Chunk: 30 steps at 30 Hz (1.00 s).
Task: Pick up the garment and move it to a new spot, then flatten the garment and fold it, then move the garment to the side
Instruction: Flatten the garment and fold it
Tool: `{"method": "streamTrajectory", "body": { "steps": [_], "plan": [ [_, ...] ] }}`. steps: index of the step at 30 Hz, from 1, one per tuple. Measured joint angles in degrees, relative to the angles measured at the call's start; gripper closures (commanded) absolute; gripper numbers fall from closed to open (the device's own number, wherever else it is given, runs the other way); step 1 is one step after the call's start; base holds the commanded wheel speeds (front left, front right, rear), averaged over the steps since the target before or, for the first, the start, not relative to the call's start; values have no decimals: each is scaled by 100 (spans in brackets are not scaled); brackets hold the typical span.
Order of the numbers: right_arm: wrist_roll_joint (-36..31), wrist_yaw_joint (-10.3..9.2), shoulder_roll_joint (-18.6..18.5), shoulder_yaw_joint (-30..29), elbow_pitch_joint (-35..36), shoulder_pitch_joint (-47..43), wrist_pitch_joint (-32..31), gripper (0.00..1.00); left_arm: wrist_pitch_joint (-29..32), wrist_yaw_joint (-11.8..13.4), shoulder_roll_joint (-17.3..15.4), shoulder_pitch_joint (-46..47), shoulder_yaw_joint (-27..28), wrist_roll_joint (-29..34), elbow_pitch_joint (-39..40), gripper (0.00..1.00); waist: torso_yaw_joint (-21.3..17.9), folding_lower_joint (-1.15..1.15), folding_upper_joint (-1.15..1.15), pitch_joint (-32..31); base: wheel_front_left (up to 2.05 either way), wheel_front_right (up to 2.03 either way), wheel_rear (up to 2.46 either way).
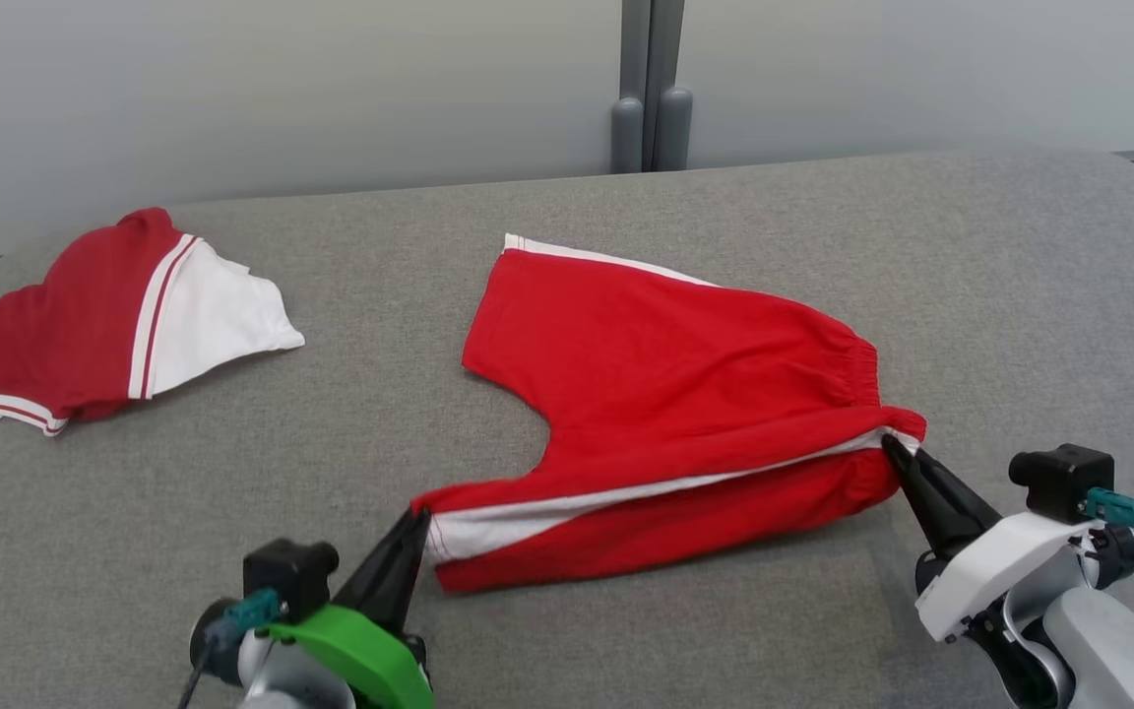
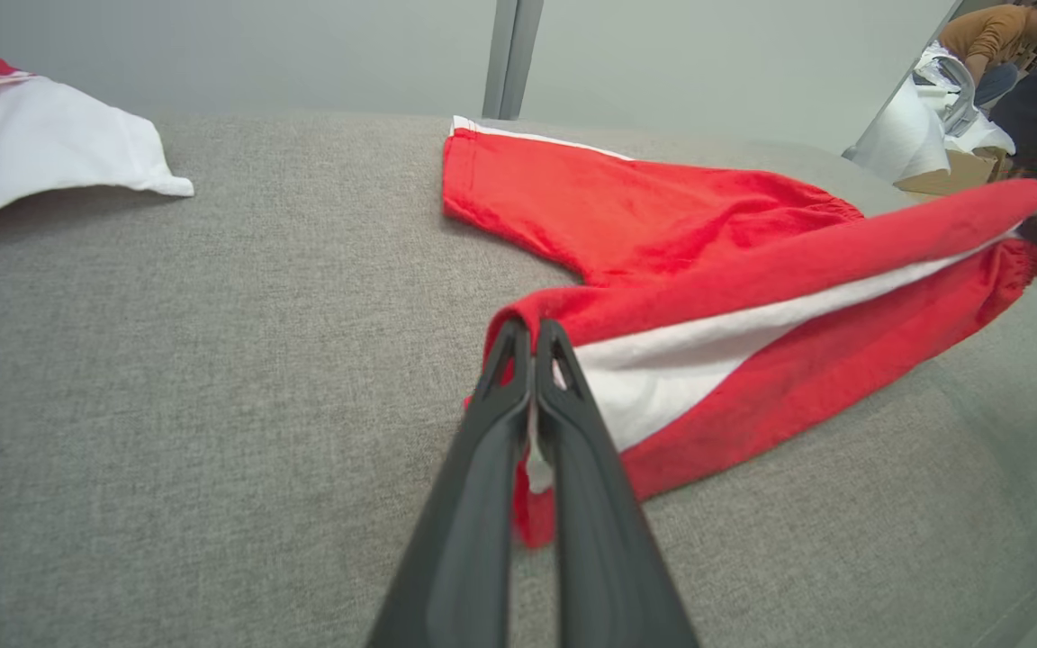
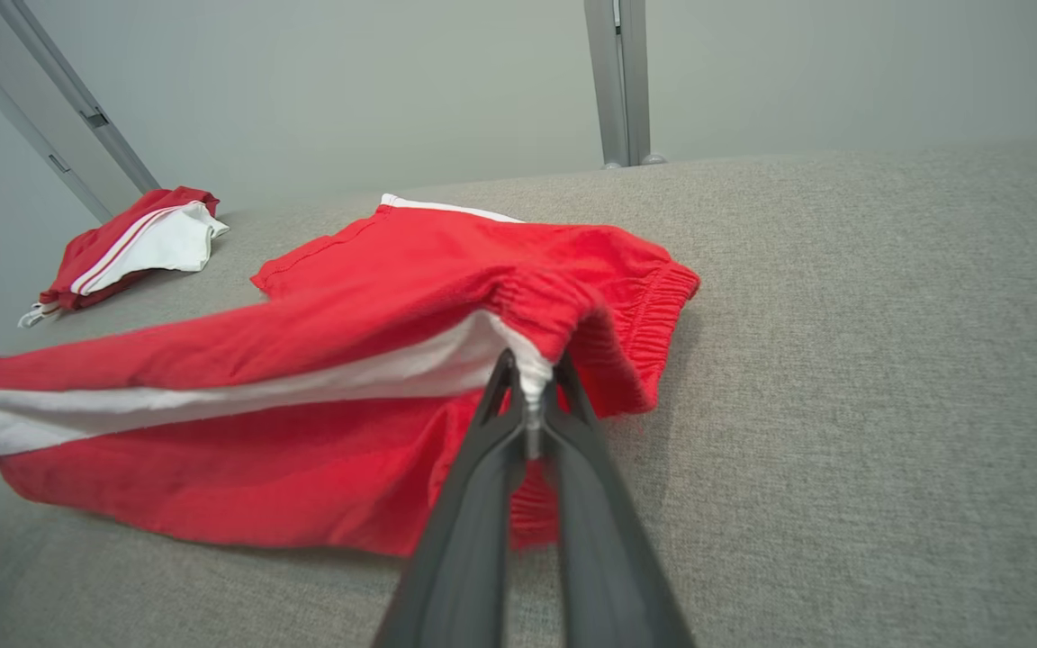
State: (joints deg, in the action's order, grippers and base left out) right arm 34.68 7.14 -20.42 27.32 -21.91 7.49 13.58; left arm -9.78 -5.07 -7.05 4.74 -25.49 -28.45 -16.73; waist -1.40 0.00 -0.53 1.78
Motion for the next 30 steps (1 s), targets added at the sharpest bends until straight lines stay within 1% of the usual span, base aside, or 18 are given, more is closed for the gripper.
{"method": "streamTrajectory", "body": {
  "steps": [4,10,12,13,16,20,25,30],
  "plan": [
    [134,0,-84,96,64,295,-79,100,254,-25,-104,633,-48,166,44,100,-18,0,0,115,0,0,0],
    [509,0,-41,100,54,938,-401,100,627,-46,-24,1690,-16,199,10,100,-91,0,0,397,0,0,0],
    [681,0,54,89,11,1150,-498,100,761,-43,40,2029,25,199,-120,100,-130,0,0,517,0,0,0],
    [681,0,54,89,11,1150,-498,100,761,-43,40,2029,25,199,-120,100,-130,0,0,517,0,0,0],
    [759,0,136,114,-113,1436,-655,100,949,40,67,2457,129,238,-349,100,-202,0,0,710,0,0,0],
    [884,0,344,124,-312,1788,-822,100,1085,140,68,2969,238,263,-638,100,-332,0,0,979,0,0,0],
    [1037,0,570,112,-572,2172,-917,100,1283,277,66,3517,316,421,-990,100,-536,0,0,1325,0,0,0],
    [1080,0,812,142,-776,2597,-961,100,1433,355,-58,4091,337,609,-1313,100,-788,0,0,1764,0,0,0]
  ]
}}
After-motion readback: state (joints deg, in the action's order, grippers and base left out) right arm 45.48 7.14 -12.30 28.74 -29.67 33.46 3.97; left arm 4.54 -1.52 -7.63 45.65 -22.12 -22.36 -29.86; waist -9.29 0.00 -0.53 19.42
